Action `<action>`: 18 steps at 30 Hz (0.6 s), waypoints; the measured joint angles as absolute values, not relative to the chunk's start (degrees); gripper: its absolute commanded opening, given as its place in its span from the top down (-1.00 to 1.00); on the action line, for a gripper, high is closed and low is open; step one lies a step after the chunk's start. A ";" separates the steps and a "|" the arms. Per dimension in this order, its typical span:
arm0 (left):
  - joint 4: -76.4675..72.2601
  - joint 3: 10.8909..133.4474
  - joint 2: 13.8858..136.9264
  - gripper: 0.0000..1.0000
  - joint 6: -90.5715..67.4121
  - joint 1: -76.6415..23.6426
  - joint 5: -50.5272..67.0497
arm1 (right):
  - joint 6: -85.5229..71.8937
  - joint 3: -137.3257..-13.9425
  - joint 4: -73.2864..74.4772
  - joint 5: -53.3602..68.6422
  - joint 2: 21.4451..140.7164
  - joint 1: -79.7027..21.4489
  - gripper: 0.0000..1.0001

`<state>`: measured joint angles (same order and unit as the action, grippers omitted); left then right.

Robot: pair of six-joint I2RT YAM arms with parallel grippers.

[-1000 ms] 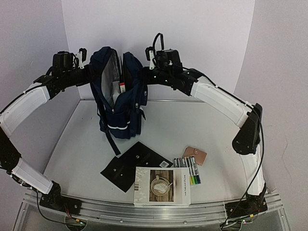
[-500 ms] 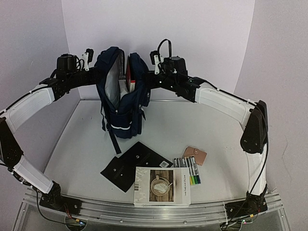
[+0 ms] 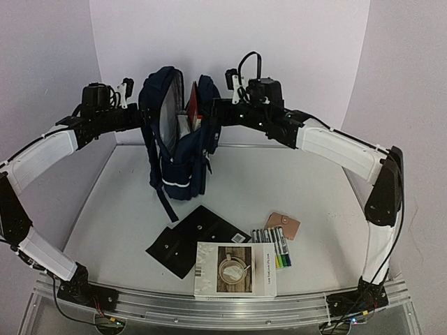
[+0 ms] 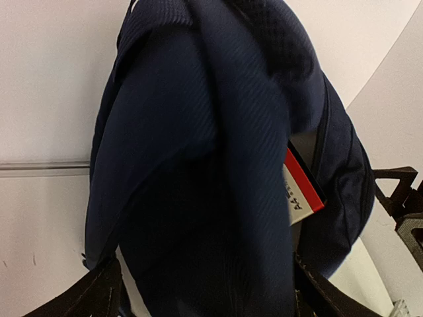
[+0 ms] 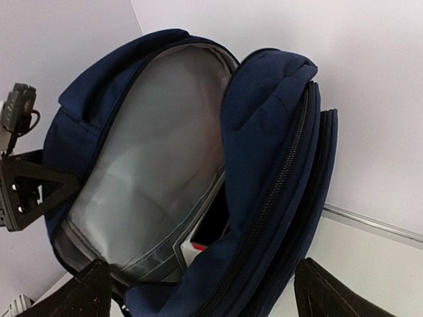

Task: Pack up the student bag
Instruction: Place the book in the student bag, then pick up the book from the center of the board.

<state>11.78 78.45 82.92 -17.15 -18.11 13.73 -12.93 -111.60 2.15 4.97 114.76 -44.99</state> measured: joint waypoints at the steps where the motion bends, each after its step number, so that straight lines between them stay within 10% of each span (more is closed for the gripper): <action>1: 12.12 78.15 82.61 -0.94 -17.59 -18.06 14.86 | -12.99 -110.84 2.29 4.74 113.56 -45.05 -0.97; 18: 12.74 76.00 79.02 -0.99 -19.99 -18.09 25.29 | -15.12 -95.80 3.62 -3.33 99.66 -45.34 -0.97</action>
<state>12.74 76.00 79.02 -19.99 -18.09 25.29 -15.12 -95.80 3.62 -3.33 99.66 -45.34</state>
